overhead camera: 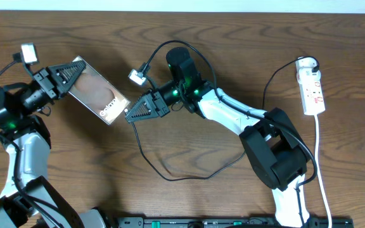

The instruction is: Plug charger to phone and switch on socket

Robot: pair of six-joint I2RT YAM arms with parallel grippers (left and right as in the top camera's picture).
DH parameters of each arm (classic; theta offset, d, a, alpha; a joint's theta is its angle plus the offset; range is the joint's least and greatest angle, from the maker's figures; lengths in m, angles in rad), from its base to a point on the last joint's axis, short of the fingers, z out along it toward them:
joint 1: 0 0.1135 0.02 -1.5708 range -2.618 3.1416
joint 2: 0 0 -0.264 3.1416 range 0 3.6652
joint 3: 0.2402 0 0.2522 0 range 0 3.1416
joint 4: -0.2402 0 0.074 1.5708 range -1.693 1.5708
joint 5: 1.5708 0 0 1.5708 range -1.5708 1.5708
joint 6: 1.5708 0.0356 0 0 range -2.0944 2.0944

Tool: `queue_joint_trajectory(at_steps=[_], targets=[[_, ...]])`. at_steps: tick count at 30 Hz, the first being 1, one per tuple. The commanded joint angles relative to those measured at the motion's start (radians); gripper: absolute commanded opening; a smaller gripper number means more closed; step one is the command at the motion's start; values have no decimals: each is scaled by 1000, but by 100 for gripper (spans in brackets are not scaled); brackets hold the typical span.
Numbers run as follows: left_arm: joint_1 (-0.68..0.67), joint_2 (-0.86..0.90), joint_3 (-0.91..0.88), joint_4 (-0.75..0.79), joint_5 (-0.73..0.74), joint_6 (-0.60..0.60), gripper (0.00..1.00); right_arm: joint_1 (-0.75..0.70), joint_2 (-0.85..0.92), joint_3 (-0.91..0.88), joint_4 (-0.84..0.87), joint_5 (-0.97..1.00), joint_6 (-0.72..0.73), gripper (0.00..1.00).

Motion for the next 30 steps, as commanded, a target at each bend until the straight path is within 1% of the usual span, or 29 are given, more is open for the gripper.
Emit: queue_joint_trajectory(at_steps=[1, 9, 15, 18, 24, 27, 30], targets=[[21, 2, 1, 6, 1, -59, 7, 3, -7, 13, -4, 20, 6, 1], [36, 2, 1, 6, -17, -100, 7, 11, -7, 13, -15, 30, 6, 1], [55, 2, 1, 6, -27, -130, 7, 10, -7, 13, -123, 123, -12, 1], [60, 2, 1, 6, -17, -151, 7, 8, -7, 13, -244, 257, -17, 1], [60, 2, 1, 6, 40, -151, 7, -3, -7, 13, -574, 621, -70, 1], [60, 2, 1, 6, 87, -147, 7, -18, -7, 14, -693, 759, -78, 1], [55, 2, 0, 6, 89, -147, 7, -36, -8, 18, -805, 909, -76, 1]])
